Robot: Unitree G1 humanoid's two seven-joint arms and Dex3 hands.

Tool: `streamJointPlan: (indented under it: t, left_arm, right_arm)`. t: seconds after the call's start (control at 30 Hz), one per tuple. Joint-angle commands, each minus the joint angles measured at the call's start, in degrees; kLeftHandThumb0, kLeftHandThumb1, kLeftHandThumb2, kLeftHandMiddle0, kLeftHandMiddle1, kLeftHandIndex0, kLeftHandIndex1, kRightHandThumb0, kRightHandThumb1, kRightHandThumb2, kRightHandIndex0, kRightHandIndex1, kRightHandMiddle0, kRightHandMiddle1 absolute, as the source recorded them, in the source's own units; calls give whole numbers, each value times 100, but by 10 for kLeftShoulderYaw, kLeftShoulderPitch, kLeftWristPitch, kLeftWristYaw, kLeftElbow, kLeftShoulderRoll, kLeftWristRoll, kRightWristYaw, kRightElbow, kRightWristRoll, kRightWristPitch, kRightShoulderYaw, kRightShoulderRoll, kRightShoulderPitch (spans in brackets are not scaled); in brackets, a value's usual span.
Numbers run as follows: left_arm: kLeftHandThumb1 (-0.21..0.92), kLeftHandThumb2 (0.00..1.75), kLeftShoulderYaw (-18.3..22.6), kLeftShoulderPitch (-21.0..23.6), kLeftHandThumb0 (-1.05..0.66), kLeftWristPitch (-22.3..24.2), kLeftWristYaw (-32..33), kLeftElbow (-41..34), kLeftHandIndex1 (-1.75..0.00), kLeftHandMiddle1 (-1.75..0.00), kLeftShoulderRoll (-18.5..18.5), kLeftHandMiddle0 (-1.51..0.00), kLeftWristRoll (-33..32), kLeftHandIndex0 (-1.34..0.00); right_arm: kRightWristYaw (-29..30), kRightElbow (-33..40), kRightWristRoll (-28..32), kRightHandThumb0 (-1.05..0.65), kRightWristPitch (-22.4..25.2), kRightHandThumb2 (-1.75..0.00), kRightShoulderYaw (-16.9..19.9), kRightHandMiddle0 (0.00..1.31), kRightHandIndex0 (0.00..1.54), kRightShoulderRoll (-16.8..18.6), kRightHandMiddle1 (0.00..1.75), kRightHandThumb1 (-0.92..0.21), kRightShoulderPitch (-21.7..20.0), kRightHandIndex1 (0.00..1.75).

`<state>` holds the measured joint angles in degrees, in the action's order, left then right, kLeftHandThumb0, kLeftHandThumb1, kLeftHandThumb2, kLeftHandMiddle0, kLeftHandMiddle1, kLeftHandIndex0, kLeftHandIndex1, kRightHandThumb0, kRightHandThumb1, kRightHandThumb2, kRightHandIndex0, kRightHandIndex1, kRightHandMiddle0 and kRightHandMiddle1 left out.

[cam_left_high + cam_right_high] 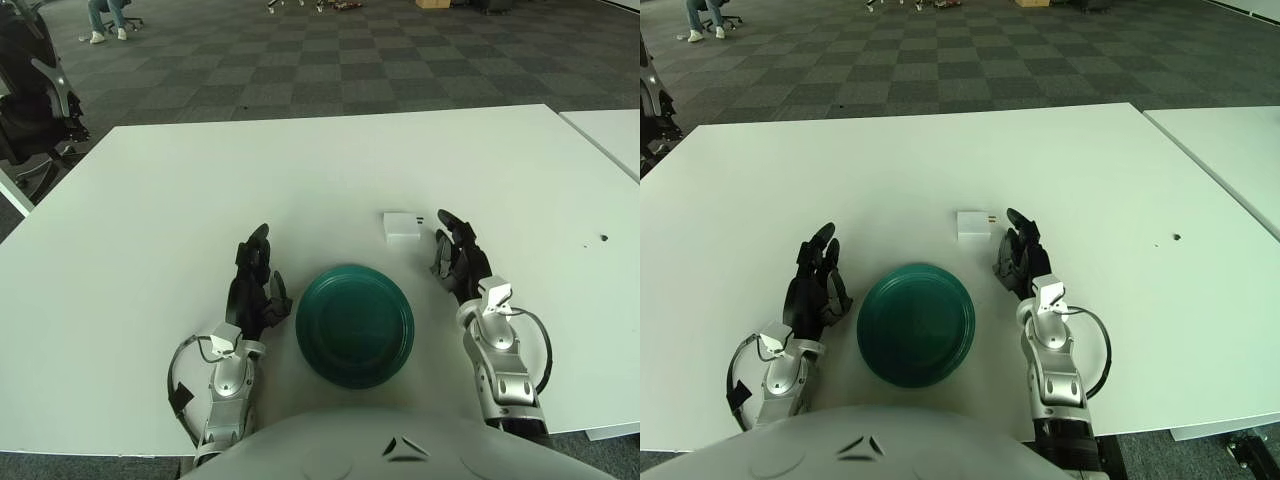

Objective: Put the charger into the plate.

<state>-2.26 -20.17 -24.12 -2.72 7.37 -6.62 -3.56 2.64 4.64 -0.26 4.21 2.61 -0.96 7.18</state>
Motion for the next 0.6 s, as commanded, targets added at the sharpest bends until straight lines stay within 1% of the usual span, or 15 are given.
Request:
streamJointPlan:
  t: [0.0, 0.03, 0.13, 0.2, 0.27, 0.3, 0.37, 0.47, 0.57]
  left_arm:
    - [92, 99, 2, -10, -91, 22, 8, 49, -72, -2, -14, -25, -7, 0]
    - [92, 99, 2, -10, -91, 21, 9, 50, -73, -2, -13, -25, -7, 0]
    - [92, 99, 0, -8, -90, 17, 11, 52, -73, -1, -12, -24, -3, 0]
    - [92, 99, -1, -8, -90, 15, 12, 52, -73, -1, -11, -24, -1, 0]
    - [92, 99, -3, -8, -90, 14, 12, 51, -73, 0, -9, -23, 1, 0]
    - [92, 99, -3, -8, -90, 14, 12, 51, -73, 0, -9, -22, 2, 0]
    - [92, 98, -4, -7, -90, 13, 12, 50, -73, 0, -8, -21, 3, 0]
    - [92, 97, -5, -7, -90, 13, 11, 50, -73, 0, -7, -20, 4, 0]
    - [92, 96, -7, -9, -90, 11, 11, 48, -72, 0, -5, -19, 8, 0]
  right_arm:
    - [9, 34, -11, -85, 26, -85, 0, 0, 22, -4, 67, -92, -44, 3]
    - [7, 51, -14, -85, 39, -85, -3, 0, 22, -9, 68, -92, -54, 3]
    - [-5, 92, -21, -81, 76, -82, -10, 0, 28, -23, 81, -92, -84, 5]
    - [-16, 86, -28, -79, 77, -79, -14, 0, 31, -38, 85, -92, -103, 6]
    - [-23, 56, -70, -78, 48, -76, -30, 0, 32, -71, 87, -92, -124, 6]
    - [-23, 39, -104, -77, 32, -74, -44, 0, 33, -93, 87, -92, -140, 6]
    - [-20, 16, -154, -77, 13, -72, -66, 0, 33, -121, 87, -92, -165, 6]
    - [-10, 4, -215, -78, -4, -68, -93, 0, 33, -146, 84, -92, -186, 5]
    - [0, 4, -315, -78, -7, -66, -141, 0, 33, -178, 79, -92, -211, 5]
